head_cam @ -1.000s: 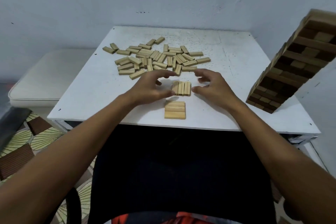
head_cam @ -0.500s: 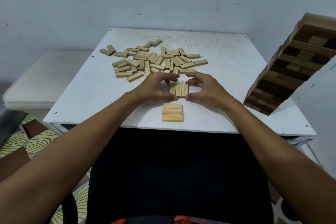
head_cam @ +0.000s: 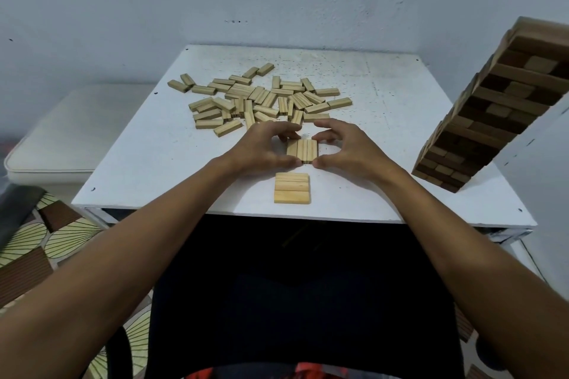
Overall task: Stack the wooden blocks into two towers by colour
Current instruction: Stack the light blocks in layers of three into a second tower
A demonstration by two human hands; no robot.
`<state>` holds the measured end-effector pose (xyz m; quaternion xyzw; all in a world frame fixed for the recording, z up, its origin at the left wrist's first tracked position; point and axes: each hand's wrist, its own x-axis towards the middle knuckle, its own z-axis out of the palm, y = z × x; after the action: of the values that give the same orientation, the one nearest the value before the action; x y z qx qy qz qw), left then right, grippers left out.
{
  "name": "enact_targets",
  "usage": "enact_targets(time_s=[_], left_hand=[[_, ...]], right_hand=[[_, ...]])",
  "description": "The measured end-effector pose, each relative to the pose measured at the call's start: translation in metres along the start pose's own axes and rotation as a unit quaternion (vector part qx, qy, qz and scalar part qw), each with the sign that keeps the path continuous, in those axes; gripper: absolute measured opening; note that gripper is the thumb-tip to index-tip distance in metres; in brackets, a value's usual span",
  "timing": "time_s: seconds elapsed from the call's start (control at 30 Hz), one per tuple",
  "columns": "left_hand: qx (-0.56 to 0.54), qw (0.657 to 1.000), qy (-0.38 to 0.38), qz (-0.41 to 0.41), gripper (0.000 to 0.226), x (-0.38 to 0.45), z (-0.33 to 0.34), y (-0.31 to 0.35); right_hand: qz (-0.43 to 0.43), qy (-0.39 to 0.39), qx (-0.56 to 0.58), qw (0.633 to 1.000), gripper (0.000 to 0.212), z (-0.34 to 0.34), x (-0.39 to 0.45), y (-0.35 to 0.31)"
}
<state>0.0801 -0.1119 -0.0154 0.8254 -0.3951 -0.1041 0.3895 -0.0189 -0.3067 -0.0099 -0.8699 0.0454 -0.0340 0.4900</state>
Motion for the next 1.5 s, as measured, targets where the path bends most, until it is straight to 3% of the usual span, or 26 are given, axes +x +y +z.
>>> enact_targets(time_s=[0.13,0.27,0.47,0.73,1.1,1.5], left_hand=[[-0.014,0.999,0.031,0.0,0.066,-0.004,-0.003,0.001],[-0.027,0.996,0.074,0.039,0.057,-0.025,-0.015,0.007],[-0.01,0.999,-0.017,0.038,0.07,-0.064,-0.021,0.016],[0.011,0.999,-0.034,0.037,0.071,-0.067,-0.015,0.014],[-0.025,1.0,-0.008,0.004,0.059,-0.067,-0.008,0.013],[-0.058,0.996,0.042,0.052,0.06,-0.013,-0.023,0.021]], right_hand=[[-0.019,0.029,-0.006,0.999,0.069,-0.001,-0.003,-0.003],[-0.092,0.087,-0.037,0.991,0.052,0.003,-0.02,-0.011],[-0.077,-0.052,-0.115,0.989,0.062,0.013,-0.048,-0.015],[-0.073,-0.079,-0.171,0.979,0.08,0.016,-0.048,-0.02],[-0.103,-0.039,-0.147,0.983,0.073,0.022,-0.049,-0.013],[-0.151,0.058,-0.096,0.982,0.074,0.003,-0.007,-0.013]])
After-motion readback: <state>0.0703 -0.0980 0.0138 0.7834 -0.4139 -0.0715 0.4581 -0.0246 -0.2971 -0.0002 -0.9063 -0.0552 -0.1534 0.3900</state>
